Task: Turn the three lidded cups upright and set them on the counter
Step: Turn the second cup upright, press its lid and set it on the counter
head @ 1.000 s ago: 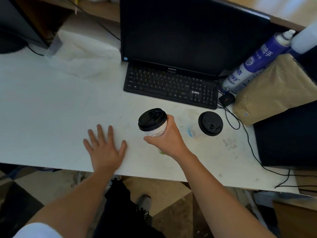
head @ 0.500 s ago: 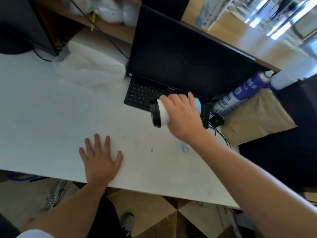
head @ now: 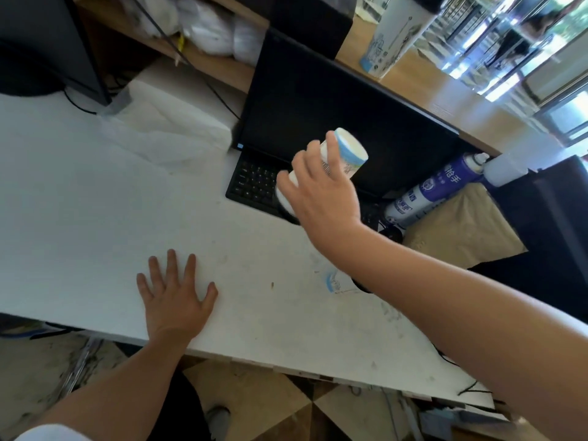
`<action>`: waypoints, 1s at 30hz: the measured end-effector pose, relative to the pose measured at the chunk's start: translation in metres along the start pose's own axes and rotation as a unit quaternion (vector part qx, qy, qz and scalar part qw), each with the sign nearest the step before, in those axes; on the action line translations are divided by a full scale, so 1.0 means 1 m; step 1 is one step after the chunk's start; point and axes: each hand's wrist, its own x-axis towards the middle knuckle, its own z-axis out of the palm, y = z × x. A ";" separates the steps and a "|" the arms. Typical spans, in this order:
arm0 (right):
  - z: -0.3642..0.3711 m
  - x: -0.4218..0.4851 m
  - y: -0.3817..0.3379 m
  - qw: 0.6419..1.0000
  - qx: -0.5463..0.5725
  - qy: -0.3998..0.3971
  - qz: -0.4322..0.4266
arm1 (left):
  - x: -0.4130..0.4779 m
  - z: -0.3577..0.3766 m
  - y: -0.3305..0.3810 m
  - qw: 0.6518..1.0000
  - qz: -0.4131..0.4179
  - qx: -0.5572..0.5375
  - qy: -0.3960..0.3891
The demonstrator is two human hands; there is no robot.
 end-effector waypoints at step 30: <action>0.040 -0.016 -0.030 0.577 0.773 -0.114 0.236 | 0.002 0.001 0.001 1.000 -0.006 0.006 -0.005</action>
